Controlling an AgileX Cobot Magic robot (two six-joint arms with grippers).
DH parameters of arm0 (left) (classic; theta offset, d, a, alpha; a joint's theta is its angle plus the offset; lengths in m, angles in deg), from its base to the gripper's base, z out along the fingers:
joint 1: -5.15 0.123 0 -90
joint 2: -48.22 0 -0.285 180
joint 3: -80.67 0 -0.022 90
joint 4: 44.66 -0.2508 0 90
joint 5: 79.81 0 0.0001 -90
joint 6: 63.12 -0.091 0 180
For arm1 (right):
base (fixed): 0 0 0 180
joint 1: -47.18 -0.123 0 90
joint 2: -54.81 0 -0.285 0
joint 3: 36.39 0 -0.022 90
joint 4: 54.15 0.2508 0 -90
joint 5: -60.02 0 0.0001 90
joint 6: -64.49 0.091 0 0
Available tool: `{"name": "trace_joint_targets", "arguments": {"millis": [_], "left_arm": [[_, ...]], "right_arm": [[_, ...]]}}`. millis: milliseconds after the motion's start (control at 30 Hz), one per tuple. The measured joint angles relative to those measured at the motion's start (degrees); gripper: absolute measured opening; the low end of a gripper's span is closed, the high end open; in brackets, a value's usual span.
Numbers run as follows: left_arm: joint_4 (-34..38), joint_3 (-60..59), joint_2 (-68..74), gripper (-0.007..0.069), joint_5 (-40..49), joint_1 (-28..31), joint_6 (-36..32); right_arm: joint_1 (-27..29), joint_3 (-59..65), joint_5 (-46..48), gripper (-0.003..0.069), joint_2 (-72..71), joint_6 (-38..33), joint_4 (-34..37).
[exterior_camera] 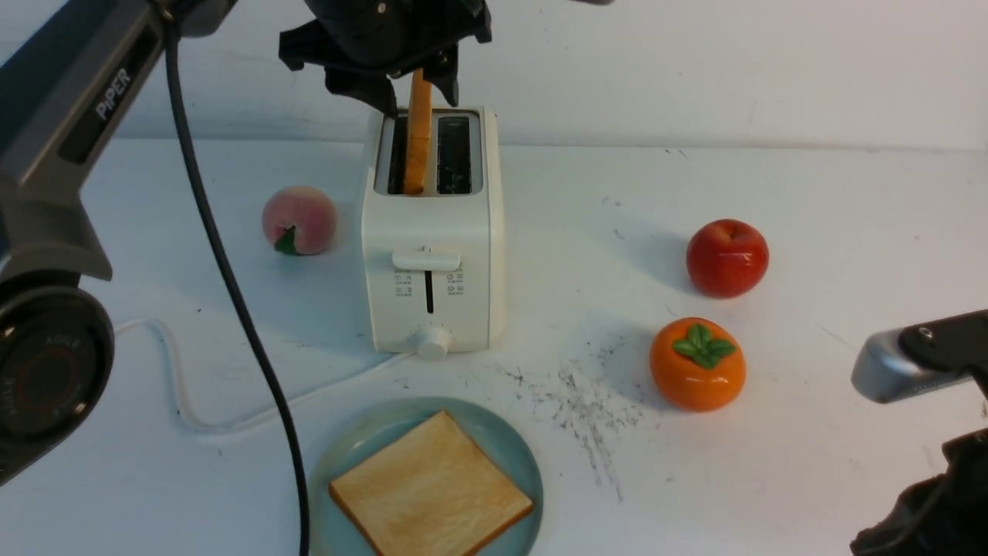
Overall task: Take toasted bread from bread machine on white table place on plate.
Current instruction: 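Reach for a toast slice standing in the toaster with the left gripper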
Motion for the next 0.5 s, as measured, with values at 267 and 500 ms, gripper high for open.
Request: {"name": "trace_joint_targets", "arguments": {"millis": [267,500], "left_arm": [[-2.0,-0.1,4.7,0.0400,0.0,0.0,-0.9],[-3.8,0.4,4.9,0.0118,0.0,0.0,-0.9]], "right_arm": [[0.0,0.0,0.0,-0.0002,0.0,0.0,0.5],[0.0,0.0,-0.1,0.0000,0.0,0.0,3.4]]}}
